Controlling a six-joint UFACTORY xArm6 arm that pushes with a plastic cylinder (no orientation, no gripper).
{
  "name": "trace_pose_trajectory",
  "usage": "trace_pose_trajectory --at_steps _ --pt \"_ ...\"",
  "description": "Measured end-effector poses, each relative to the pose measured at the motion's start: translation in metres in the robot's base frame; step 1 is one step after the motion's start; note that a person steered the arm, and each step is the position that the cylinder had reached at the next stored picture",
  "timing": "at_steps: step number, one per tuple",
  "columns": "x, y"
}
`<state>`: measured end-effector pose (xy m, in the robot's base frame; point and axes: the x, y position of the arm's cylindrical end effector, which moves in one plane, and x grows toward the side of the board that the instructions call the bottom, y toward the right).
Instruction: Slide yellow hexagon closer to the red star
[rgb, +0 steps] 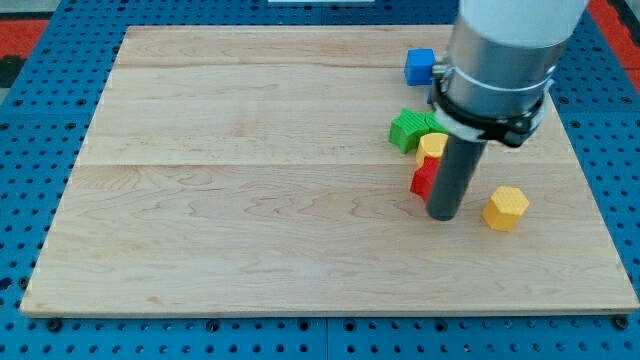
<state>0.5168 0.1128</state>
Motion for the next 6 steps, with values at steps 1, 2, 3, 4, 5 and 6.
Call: trace_pose_trajectory --at_steps 1,2,3,4,5,6 --pt "0.003 -0.028" --pt "0.007 -0.004" --pt "0.01 0.018" --pt "0.054 0.026" --pt "0.068 0.107" --pt "0.047 0.168"
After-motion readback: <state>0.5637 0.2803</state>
